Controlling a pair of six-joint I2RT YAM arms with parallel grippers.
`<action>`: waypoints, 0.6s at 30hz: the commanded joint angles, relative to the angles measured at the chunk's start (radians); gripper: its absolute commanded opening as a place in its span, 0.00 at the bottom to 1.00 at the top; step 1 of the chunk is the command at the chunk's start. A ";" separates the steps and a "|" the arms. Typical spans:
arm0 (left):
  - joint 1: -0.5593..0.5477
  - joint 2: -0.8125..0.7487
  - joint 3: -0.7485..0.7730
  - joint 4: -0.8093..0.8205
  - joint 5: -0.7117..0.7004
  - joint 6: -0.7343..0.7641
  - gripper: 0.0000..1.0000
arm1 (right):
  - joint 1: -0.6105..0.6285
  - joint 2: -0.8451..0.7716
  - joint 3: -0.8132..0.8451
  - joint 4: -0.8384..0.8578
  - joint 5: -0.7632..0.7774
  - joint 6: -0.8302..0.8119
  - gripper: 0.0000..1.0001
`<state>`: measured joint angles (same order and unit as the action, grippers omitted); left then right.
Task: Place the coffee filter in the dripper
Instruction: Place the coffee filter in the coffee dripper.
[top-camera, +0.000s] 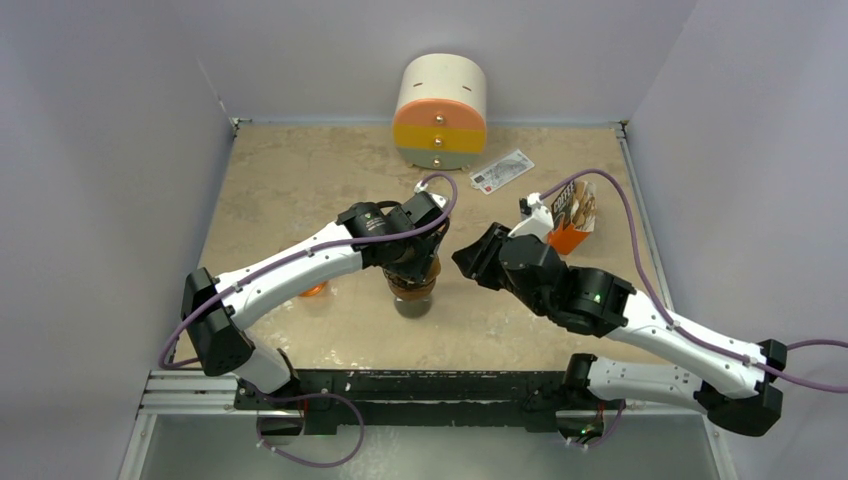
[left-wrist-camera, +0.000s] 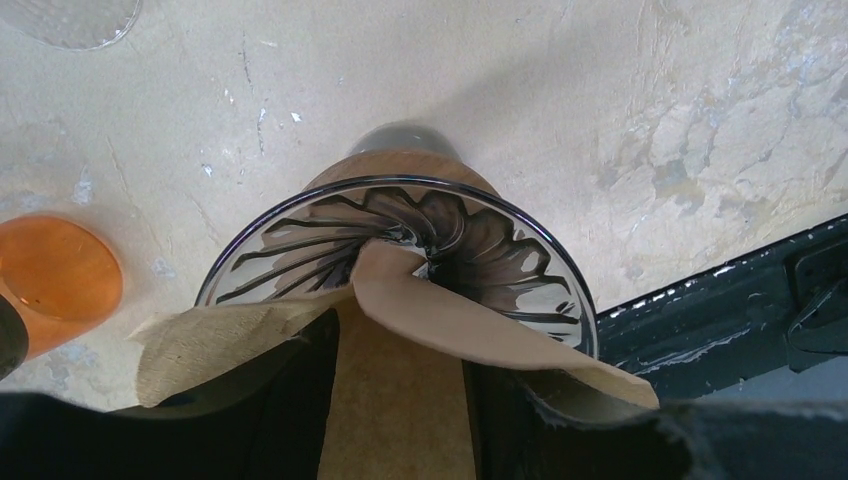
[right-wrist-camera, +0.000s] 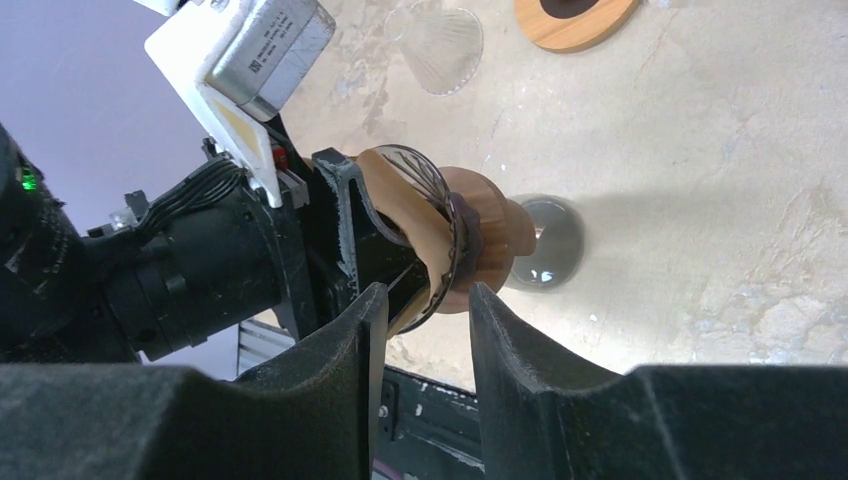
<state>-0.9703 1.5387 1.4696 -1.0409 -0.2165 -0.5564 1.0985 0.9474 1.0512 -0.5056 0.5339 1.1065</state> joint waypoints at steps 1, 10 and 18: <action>-0.002 0.003 0.043 0.006 0.021 0.023 0.47 | -0.004 -0.007 -0.010 -0.023 0.048 -0.008 0.39; -0.002 0.003 0.033 0.014 0.044 0.027 0.49 | -0.003 -0.009 -0.016 -0.021 0.046 -0.007 0.39; -0.002 0.008 0.079 0.000 0.051 0.035 0.38 | -0.003 -0.011 -0.017 -0.021 0.050 -0.016 0.40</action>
<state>-0.9703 1.5410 1.4815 -1.0405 -0.1787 -0.5449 1.0985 0.9466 1.0382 -0.5232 0.5377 1.1023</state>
